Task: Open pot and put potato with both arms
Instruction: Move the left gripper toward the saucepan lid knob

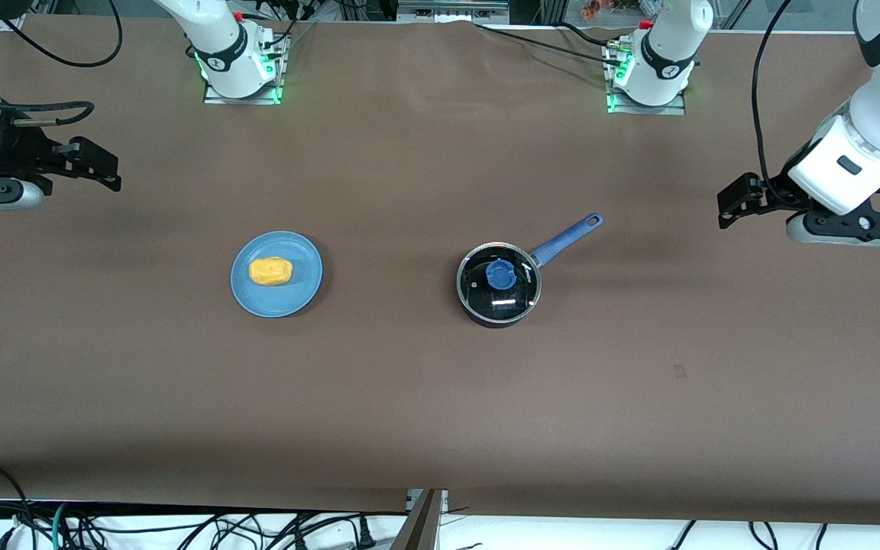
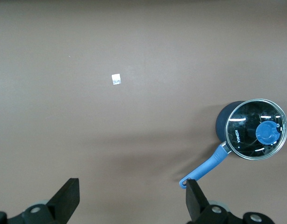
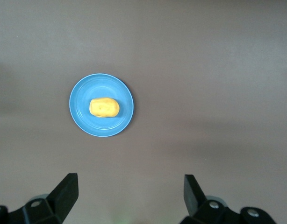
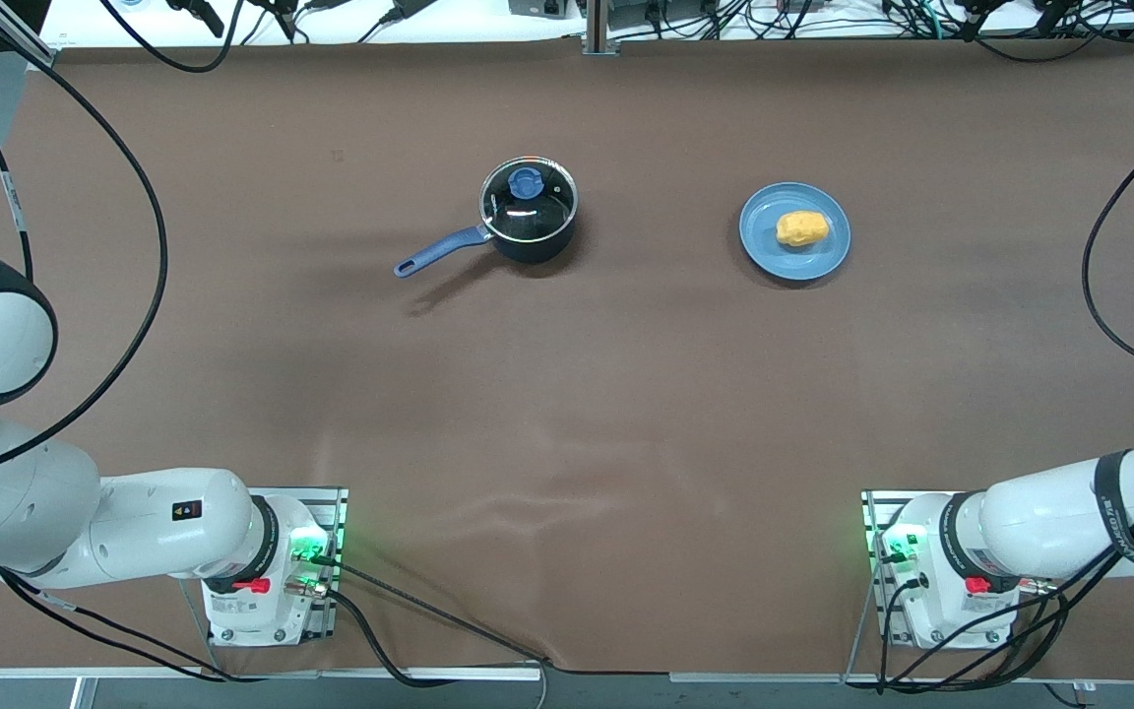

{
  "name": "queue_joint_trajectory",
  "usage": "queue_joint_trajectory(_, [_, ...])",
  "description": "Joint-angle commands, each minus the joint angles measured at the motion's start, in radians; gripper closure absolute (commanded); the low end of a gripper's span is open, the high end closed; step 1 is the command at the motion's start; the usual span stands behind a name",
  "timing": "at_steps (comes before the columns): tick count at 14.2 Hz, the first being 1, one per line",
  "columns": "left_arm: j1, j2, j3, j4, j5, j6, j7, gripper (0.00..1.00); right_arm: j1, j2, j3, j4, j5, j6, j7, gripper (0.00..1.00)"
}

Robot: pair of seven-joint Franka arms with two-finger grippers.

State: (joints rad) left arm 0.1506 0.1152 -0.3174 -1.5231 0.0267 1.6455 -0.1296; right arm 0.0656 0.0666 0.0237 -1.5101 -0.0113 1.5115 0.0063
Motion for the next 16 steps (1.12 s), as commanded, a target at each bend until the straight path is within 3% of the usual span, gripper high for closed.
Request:
queue_joint_trajectory(1, [-0.003, 0.020, 0.000, 0.023, -0.011, -0.012, 0.002, 0.00, -0.010, -0.005, 0.005, -0.001, -0.001, -0.004, -0.008, 0.00])
queue_joint_trajectory(6, [-0.028, 0.046, -0.002, 0.018, -0.020, -0.010, -0.033, 0.00, -0.012, -0.005, 0.004, 0.001, 0.001, -0.002, -0.015, 0.00])
queue_joint_trajectory(12, [-0.117, 0.077, 0.000, 0.017, -0.010, 0.005, -0.214, 0.00, -0.012, -0.005, 0.004, -0.001, 0.001, -0.001, -0.015, 0.00])
queue_joint_trajectory(16, [-0.164, 0.101, 0.000, -0.041, -0.007, 0.111, -0.314, 0.00, -0.012, -0.004, 0.004, -0.001, 0.002, -0.001, -0.015, 0.00])
